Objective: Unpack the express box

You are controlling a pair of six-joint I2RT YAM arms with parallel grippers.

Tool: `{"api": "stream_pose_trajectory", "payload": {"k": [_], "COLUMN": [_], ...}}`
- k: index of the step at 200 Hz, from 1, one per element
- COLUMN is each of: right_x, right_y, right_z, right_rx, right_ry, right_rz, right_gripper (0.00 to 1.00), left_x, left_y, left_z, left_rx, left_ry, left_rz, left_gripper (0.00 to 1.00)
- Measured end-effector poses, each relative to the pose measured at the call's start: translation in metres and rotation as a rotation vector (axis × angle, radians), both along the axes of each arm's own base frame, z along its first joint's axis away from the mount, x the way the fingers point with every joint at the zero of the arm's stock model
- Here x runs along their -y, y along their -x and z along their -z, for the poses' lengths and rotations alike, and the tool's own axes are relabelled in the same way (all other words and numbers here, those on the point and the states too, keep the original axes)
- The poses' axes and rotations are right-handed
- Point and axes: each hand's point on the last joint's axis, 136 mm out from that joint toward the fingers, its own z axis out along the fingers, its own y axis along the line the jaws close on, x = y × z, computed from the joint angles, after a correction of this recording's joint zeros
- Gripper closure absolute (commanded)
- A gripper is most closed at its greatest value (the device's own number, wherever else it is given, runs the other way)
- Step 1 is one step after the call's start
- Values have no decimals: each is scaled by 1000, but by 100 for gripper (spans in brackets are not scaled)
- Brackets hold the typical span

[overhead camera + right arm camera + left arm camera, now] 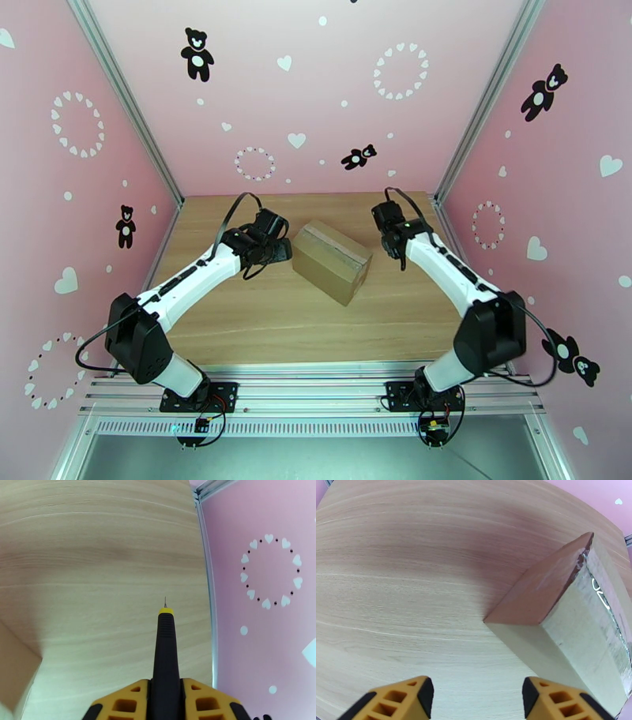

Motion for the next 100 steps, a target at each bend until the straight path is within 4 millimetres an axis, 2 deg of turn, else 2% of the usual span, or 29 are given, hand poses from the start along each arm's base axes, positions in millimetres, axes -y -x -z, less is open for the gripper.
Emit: {"api": "stream_pose_trajectory", "payload": {"k": [22, 62, 100], "right_x": [-1, 4, 13], "right_y": [-16, -35, -51], "right_z": [5, 19, 41], "right_rx": [-9, -51, -109], "right_ry": [31, 99, 176], "right_rz": [-1, 3, 20], "right_gripper": [100, 100, 100], "left_x": [0, -1, -2], "left_y": [0, 2, 2], "left_z": [0, 6, 10], "left_rx": [0, -11, -13], "left_ry": [0, -5, -6], "left_rz": [0, -3, -4], "left_gripper": [35, 35, 34]}}
